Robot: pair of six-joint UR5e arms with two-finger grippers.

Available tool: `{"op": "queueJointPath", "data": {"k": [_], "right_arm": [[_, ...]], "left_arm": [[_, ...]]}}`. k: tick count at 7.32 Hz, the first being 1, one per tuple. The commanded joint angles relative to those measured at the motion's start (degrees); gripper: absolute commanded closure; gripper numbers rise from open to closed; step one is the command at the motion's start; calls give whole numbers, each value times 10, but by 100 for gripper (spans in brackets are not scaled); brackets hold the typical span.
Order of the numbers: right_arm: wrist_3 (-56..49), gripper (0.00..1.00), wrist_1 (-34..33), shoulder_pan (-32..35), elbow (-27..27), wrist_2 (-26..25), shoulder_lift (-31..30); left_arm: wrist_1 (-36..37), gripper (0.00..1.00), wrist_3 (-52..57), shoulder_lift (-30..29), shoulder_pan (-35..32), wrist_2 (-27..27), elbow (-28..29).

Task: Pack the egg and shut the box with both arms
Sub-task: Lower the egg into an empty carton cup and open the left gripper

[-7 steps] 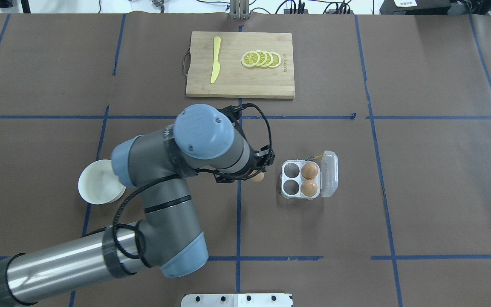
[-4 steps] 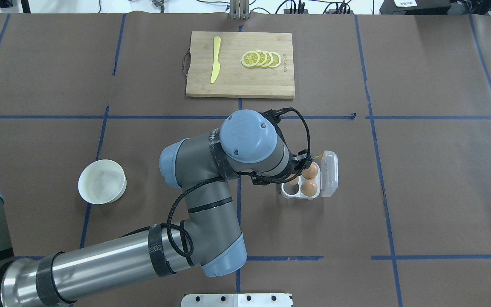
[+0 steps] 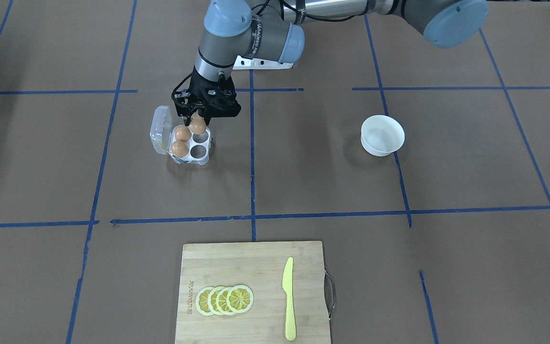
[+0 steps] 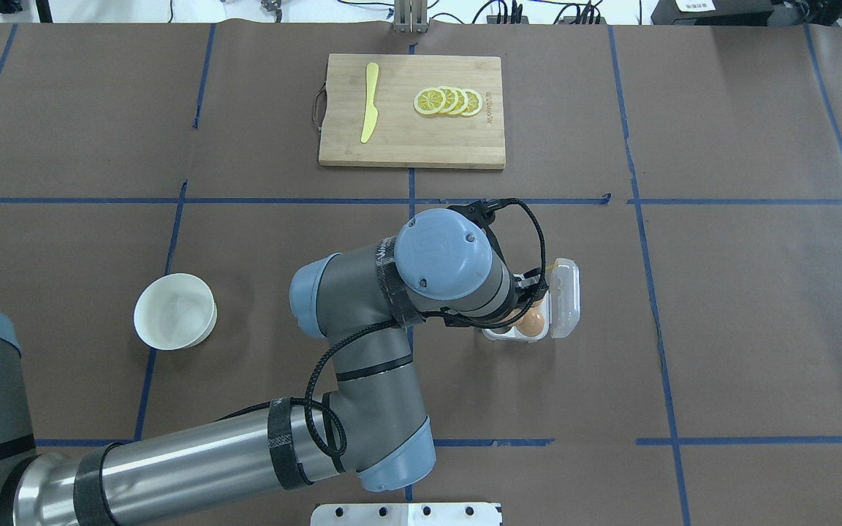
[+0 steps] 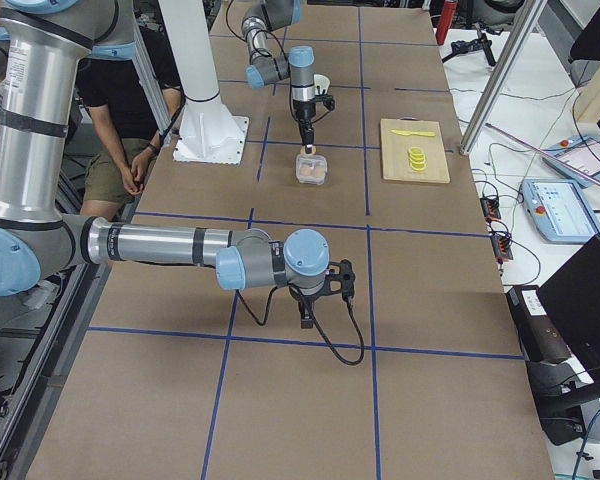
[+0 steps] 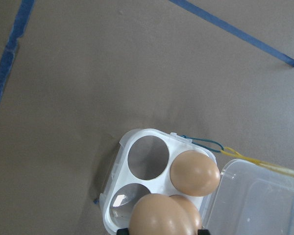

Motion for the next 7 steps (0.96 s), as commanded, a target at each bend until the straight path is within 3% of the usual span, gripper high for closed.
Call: {"op": "queueJointPath", "data": {"k": [1,2,5,7], "right_arm": [[0,0,0,0,0,0,0],[0,0,0,0,0,0,-1],[0,0,-1,-1,2,1,0],[16,0,14,-30,4,11,5]], "left_arm": [[-1,37,0,0,0,0,5],[-10,29,0,0,0,0,7],[-12,29,8,1,-1,0,7],[6,30,37,15,-20,-4,-24]]}}
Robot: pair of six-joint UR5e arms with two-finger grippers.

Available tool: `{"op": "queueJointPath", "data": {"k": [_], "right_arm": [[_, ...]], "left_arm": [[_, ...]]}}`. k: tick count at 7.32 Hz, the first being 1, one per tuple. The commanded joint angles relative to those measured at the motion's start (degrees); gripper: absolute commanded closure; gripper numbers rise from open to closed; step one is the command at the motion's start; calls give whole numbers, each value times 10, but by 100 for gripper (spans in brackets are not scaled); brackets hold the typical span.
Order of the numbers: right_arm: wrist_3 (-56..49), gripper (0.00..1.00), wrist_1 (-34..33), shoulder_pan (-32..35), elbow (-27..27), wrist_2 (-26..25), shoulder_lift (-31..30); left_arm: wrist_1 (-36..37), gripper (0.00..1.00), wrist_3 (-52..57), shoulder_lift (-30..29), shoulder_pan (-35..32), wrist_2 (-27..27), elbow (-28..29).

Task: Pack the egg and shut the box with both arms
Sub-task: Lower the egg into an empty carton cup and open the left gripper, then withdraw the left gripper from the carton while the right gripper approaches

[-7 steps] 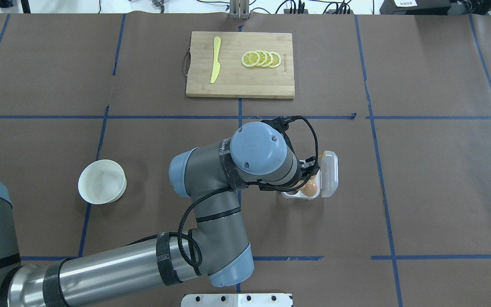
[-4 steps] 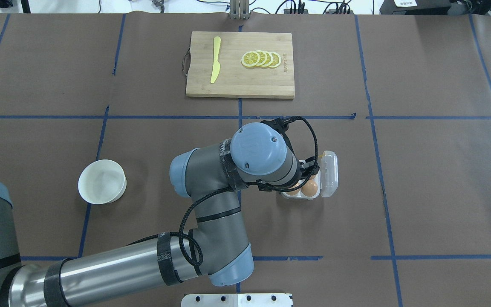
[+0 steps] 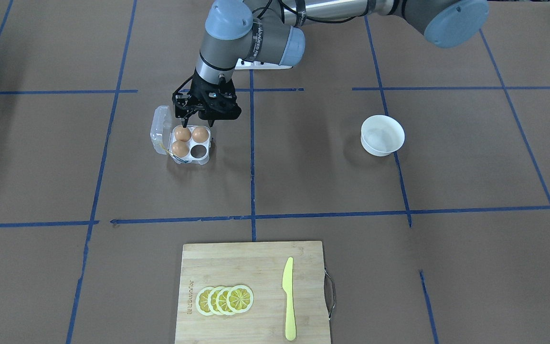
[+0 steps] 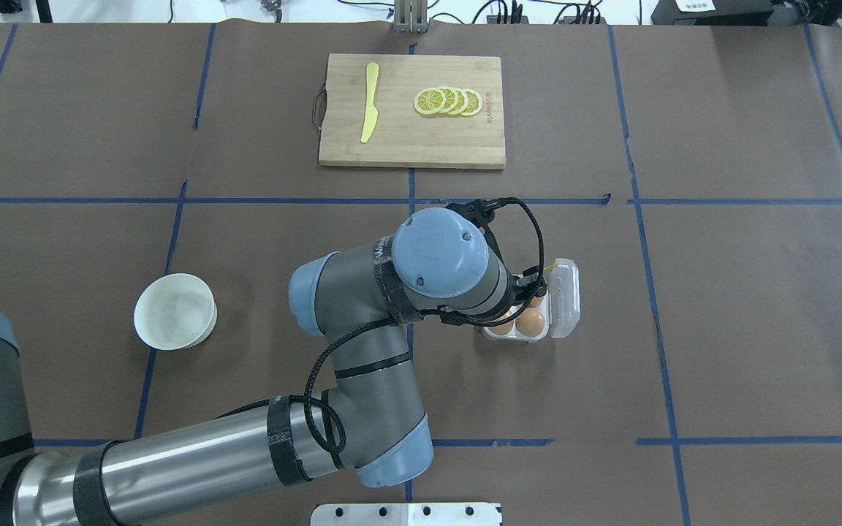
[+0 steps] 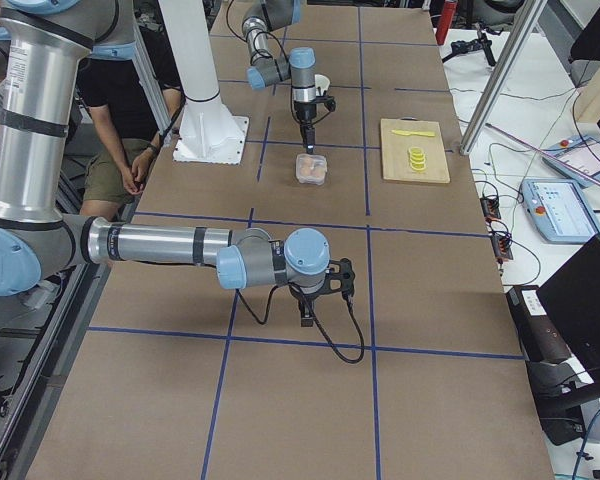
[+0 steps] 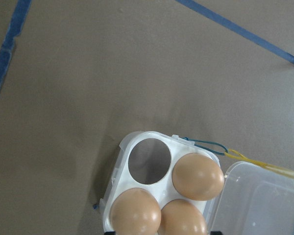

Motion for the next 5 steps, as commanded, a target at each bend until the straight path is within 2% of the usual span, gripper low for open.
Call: {"op": "queueJointPath", "data": {"k": [1,2,4,5], "right_arm": [[94,0,58,-42,1,1,8],[195,0,127,-78,0,-3,10],[455,0,267,-203,4,-82,49],[560,0,279,-271,12,-127,88]], "left_arm": [[45,30,50,45,-24,-3,-75],[65,30,94,91,-43,-7,-132],[80,30,164,169,-92,-48,-195],[80,30,199,203,-111,-48,-225]]}}
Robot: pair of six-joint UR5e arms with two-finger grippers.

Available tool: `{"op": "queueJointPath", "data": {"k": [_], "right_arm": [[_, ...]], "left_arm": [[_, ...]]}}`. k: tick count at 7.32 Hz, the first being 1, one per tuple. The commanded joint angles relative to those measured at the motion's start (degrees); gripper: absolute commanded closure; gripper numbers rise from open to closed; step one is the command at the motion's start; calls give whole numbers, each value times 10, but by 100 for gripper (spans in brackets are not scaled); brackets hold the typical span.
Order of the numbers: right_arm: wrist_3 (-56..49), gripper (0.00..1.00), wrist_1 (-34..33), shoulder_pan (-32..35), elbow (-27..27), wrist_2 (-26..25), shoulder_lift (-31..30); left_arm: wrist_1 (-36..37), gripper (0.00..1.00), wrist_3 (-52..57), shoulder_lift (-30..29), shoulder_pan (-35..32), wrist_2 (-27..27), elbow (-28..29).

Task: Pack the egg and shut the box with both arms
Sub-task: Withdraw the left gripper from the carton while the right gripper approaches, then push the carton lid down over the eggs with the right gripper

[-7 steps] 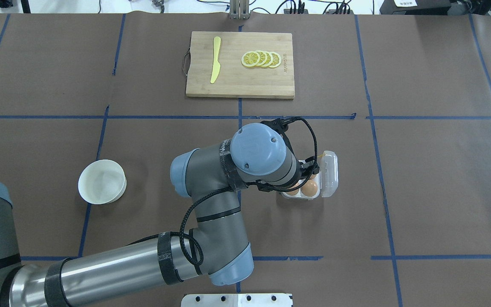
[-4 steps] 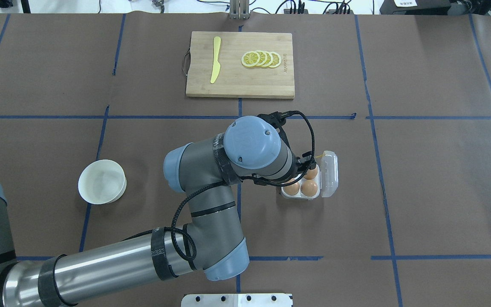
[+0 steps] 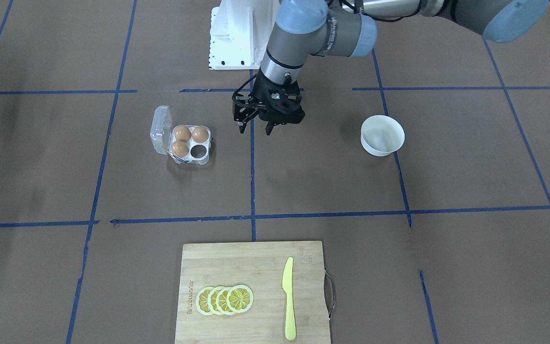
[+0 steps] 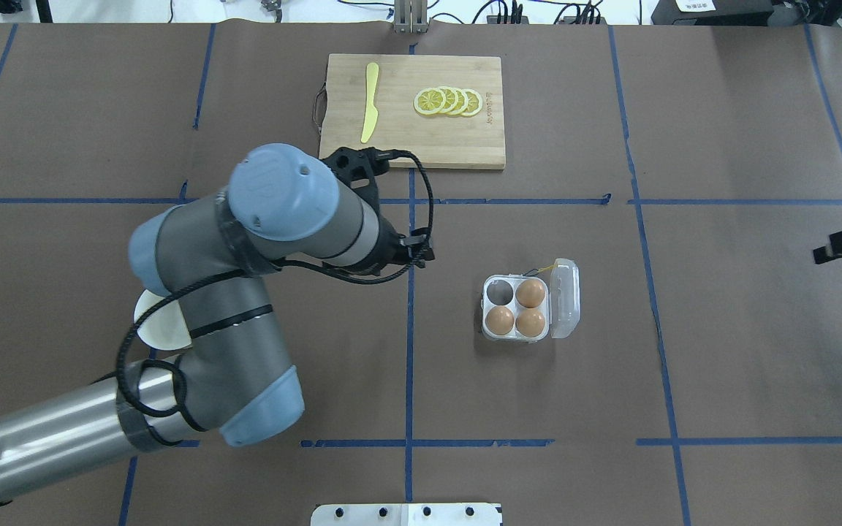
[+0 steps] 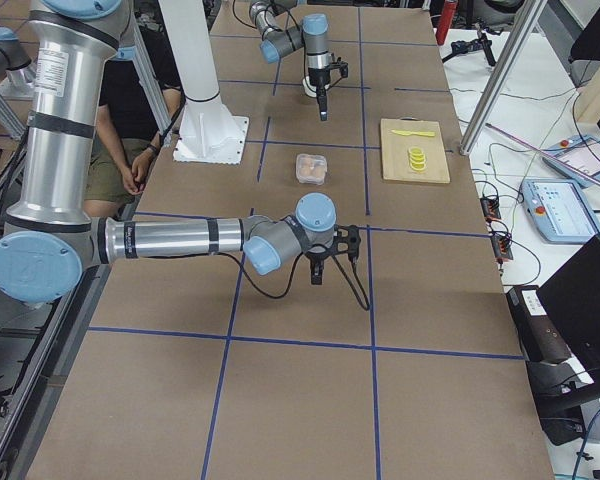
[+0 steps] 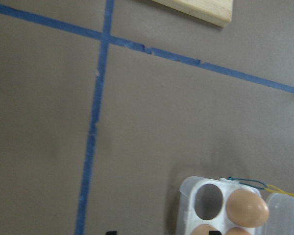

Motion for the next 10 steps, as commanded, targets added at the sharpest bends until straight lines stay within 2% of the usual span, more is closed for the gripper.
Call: {"op": "queueJointPath", "data": {"k": [1,2,3,5,6,8,9,10], "right_arm": [[224,0,43,-151,28,-107,69],[294,0,29,-219,33,-158,129],[360,0,-18,-272,36,-210,195],[445,0,-193,-346,36,-250,364],[446,0,-216,-350,50,-282,376],[444,0,-239,-319,107,-277,356],[437,0,-260,-286,147,-251,312],[398,0,-260,-220,153,-200,280]], "left_arm": [[4,31,92,68,-52,-8,-54],[3,30,140,83,-67,-9,-57],[2,31,169,103,-83,-10,-63],[2,31,225,123,-117,-12,-63],[2,30,245,125,-134,-31,-63],[1,30,297,173,-184,-64,-97],[-1,30,344,209,-231,-103,-118],[-2,29,413,242,-293,-153,-124]]}}
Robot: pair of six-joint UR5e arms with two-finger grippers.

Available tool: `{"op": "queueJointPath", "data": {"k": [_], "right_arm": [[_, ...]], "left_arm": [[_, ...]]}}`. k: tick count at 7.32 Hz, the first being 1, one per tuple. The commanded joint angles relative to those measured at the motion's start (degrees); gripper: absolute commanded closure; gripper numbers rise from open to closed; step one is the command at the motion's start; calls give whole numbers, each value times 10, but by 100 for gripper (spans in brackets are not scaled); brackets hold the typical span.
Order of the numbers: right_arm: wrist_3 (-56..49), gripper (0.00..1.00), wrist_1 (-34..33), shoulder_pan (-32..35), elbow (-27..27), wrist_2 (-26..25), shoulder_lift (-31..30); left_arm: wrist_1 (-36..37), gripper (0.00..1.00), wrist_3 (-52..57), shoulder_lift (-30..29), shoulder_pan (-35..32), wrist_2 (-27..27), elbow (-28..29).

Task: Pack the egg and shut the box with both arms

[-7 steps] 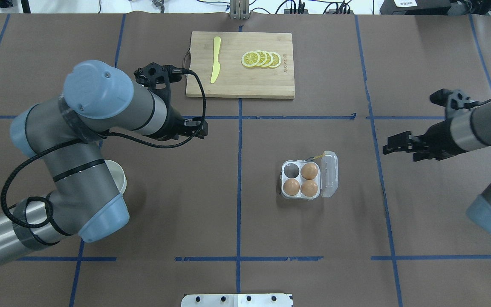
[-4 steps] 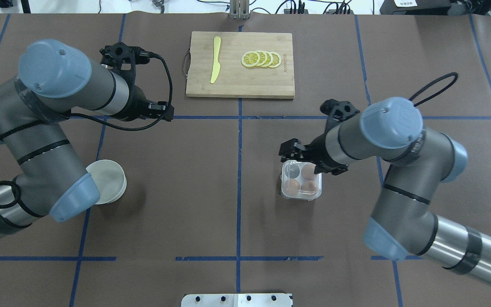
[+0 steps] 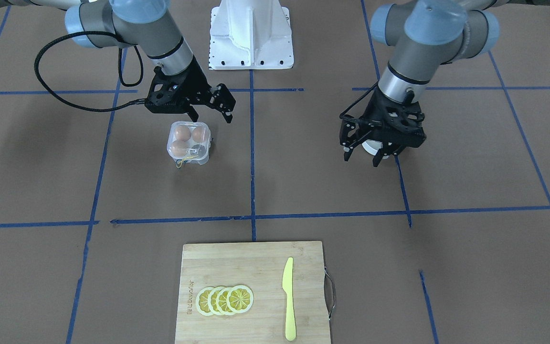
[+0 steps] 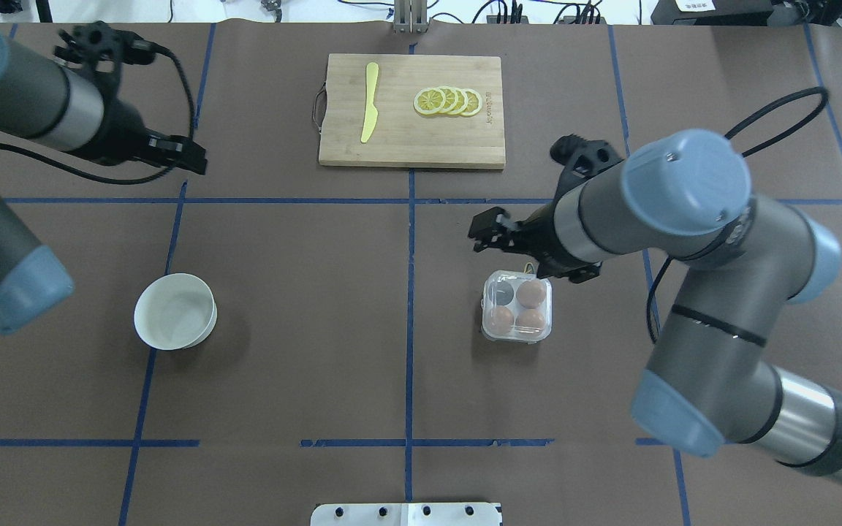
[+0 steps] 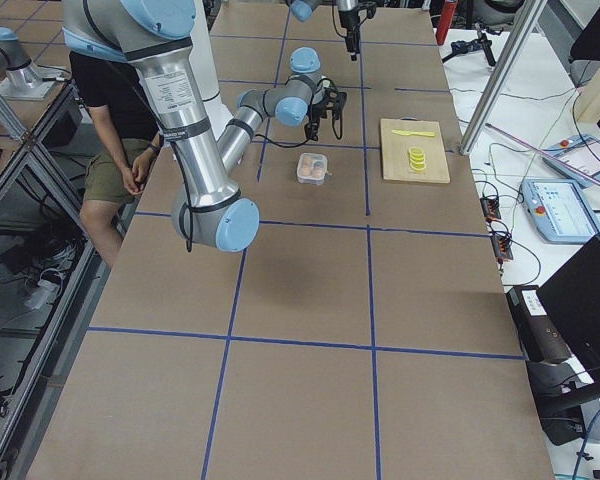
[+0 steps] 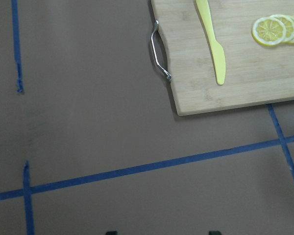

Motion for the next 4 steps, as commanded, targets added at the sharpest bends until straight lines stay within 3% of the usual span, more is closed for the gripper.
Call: {"op": "queueJointPath", "data": {"k": [1,2,4], "right_arm": [[-103,0,-9,123,27,96,-79],[-214,0,-2,172,35,130,-153],[-444,0,-8,314,28,193,-253]], "left_arm": [[-1,29,144,66,-121,-101,-13],[-1,29,246,105,-183,-138,-3],[5,29,433,129,-276,-142,69]]}}
